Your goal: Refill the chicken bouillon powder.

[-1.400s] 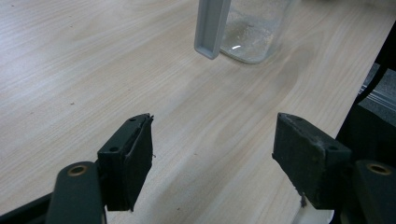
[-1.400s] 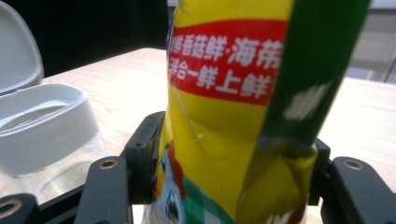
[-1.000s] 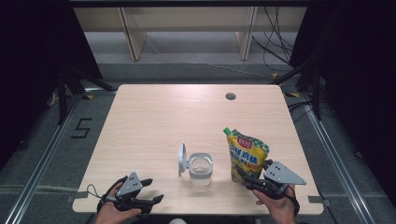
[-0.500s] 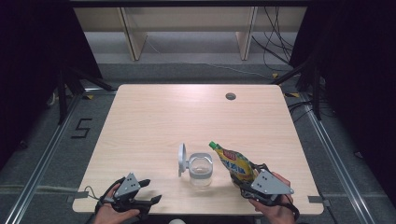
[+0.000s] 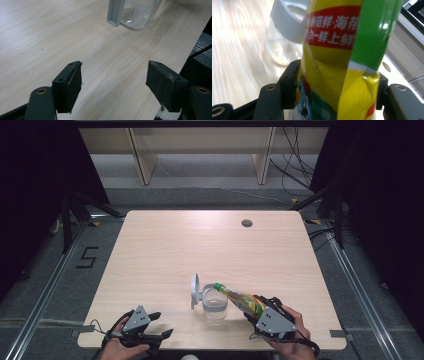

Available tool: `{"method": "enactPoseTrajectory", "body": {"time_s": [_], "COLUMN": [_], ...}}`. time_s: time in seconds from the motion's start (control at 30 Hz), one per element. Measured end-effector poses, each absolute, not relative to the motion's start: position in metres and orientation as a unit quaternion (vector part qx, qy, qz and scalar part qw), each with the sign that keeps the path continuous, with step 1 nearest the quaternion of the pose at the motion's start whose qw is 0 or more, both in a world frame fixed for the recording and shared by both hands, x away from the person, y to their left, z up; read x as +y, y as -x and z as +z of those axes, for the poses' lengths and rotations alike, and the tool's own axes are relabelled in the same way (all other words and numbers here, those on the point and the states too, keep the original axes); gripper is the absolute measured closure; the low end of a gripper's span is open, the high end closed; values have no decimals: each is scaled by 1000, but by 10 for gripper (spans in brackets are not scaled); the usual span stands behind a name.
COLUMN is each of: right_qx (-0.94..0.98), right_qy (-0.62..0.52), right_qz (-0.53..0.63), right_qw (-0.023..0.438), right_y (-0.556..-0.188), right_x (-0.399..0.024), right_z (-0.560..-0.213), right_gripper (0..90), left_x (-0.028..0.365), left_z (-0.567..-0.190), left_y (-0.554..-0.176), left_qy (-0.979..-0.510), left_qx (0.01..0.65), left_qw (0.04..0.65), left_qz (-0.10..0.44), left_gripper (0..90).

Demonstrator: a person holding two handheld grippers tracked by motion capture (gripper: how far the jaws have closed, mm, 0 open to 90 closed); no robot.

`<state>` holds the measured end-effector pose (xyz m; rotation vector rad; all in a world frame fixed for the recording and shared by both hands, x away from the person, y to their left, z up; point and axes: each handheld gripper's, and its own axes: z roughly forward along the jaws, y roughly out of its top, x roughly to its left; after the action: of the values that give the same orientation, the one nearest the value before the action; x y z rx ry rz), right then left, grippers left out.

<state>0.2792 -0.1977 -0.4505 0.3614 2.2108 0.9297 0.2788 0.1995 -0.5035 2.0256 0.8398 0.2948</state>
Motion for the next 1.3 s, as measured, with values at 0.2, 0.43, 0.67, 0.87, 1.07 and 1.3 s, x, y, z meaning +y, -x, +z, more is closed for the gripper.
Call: {"method": "enactPoseTrajectory", "body": {"time_s": [0.2,0.43,0.67,0.87,1.07,1.3], "right_qx": [871,874,875,877,869,871], "right_qy": [-121,-109,-74,-2,44,56], "right_qz": [327,304,247,186,152,109], "right_qw": [347,362,410,443,469,476], "right_y": [-282,-282,-280,-285,-287,-283], "right_x": [-194,-195,-189,-187,-185,-181], "right_z": [-451,-449,-442,-429,-421,-415], "right_gripper": [418,419,420,420,420,425], "left_x": [200,199,201,199,201,201], "left_z": [-504,-505,-504,-505,-504,-503], "left_y": [-279,-279,-280,-279,-280,-280], "left_qy": [-818,-815,-825,-815,-823,-823], "left_qx": [339,343,335,342,339,337], "left_qw": [448,453,438,453,440,439], "left_qz": [122,119,126,119,122,123], "left_gripper": [280,280,280,280,280,279]}}
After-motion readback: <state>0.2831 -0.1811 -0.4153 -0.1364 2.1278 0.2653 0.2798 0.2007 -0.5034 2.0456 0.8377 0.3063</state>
